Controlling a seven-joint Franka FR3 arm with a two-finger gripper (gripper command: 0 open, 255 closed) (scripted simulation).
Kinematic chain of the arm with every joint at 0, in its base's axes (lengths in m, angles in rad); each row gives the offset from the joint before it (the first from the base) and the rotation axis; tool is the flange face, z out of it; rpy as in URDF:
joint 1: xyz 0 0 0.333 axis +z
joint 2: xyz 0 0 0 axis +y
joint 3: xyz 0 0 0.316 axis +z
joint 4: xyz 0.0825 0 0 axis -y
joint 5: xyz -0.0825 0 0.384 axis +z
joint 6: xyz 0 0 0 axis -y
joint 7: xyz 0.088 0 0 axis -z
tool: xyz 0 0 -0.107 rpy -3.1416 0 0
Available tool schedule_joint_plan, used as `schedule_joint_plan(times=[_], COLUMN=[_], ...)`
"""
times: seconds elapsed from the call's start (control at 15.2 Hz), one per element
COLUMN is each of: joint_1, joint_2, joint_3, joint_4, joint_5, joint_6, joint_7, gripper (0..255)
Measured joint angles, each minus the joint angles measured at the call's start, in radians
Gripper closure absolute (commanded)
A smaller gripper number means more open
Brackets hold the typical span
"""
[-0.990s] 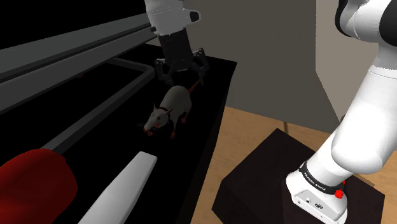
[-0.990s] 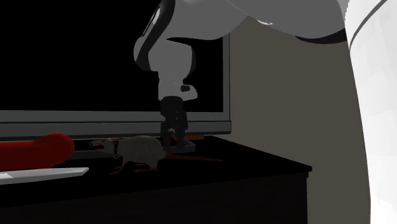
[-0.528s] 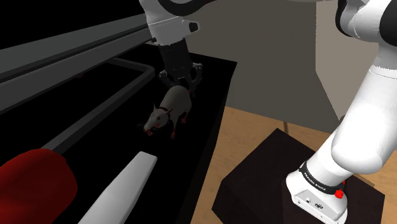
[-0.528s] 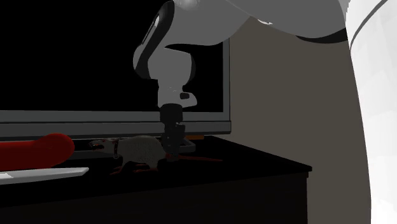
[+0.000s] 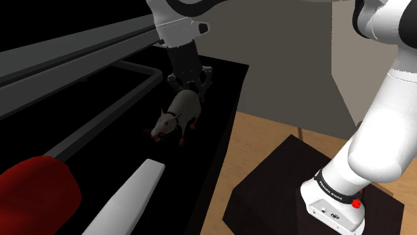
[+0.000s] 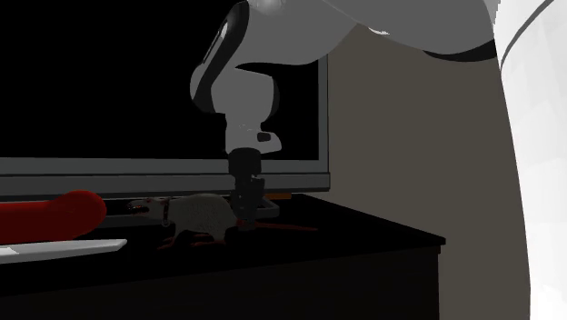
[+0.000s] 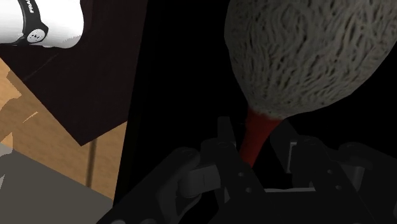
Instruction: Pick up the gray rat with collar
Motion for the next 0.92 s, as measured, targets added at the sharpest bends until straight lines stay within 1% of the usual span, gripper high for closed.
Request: schedule_joint_plan(times=[0.2, 0.92], joint_1=[0.002, 0.025], joint_2=[0.002, 0.031], joint_3=[0.001, 0.007], joint_4=[0.027, 0.210], joint_5=[0.000, -0.014], joint_6=[-0.027, -0.186], joint_7=[0.000, 0.013], gripper=[255, 255])
